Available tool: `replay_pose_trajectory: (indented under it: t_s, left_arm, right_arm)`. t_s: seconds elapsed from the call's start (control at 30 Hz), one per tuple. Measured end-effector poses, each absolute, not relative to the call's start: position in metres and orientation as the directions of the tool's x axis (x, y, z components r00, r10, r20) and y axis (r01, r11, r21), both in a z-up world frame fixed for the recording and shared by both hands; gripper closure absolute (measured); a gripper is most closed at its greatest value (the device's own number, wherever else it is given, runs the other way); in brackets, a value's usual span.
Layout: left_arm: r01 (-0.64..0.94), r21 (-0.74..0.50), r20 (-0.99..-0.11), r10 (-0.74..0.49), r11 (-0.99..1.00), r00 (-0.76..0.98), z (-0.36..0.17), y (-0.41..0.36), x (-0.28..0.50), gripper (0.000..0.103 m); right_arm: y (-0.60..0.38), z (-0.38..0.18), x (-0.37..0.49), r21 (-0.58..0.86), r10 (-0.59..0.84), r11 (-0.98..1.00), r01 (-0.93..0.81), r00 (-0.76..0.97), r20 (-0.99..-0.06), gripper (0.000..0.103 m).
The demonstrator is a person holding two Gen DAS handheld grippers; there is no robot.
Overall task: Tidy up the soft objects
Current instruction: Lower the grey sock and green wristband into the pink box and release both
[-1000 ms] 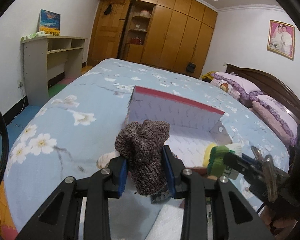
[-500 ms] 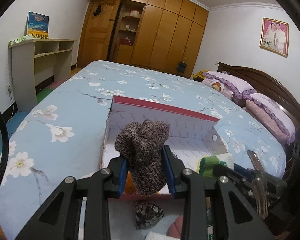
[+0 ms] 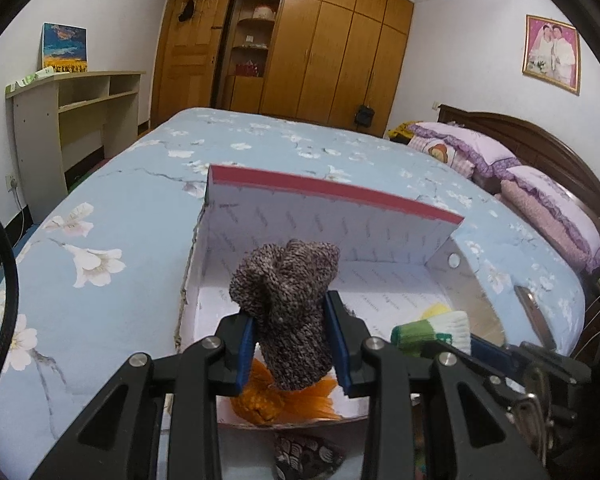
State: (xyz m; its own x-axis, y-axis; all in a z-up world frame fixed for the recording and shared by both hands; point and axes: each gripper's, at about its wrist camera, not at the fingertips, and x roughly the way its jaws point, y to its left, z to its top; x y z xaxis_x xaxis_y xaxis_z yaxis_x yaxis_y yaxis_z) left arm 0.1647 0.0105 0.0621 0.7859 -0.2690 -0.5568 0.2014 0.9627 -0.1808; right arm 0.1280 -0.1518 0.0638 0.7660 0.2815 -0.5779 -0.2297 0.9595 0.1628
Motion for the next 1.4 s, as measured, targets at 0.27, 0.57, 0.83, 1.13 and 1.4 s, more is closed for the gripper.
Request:
replay_pose_trajectory:
  t_s: [0.27, 0.57, 0.83, 1.13, 1.4]
  left_arm:
    - [0.183, -0.174, -0.600, -0.252, 0.968, 0.759, 0.043, 0.008, 0.179, 0.070]
    - [0.158, -0.155, -0.621, -0.221, 0.975, 0.752, 0.036, 0.008, 0.183, 0.061]
    - [0.139, -0.136, -0.610, -0.193, 0.981, 0.769, 0.041, 0.012, 0.178, 0.053]
    - [0.141, -0.132, -0.577, -0.191, 0.981, 0.794, 0.063, 0.018, 0.164, 0.051]
    - [0.157, -0.152, -0.595, -0.217, 0.976, 0.774, 0.068, 0.020, 0.151, 0.051]
  right_arm:
    - [-0.151, 0.053, 0.137, 0.166, 0.285, 0.958, -0.232, 0.748, -0.599, 0.082]
    - [-0.147, 0.040, 0.146, 0.169, 0.276, 0.961, -0.219, 0.724, -0.632, 0.081]
    - [-0.151, 0.040, 0.146, 0.201, 0.297, 0.955, -0.219, 0.720, -0.627, 0.073]
    - [-0.155, 0.050, 0.136, 0.225, 0.316, 0.948, -0.224, 0.738, -0.596, 0.061]
    - [-0.154, 0.060, 0.124, 0.200, 0.299, 0.954, -0.223, 0.757, -0.581, 0.058]
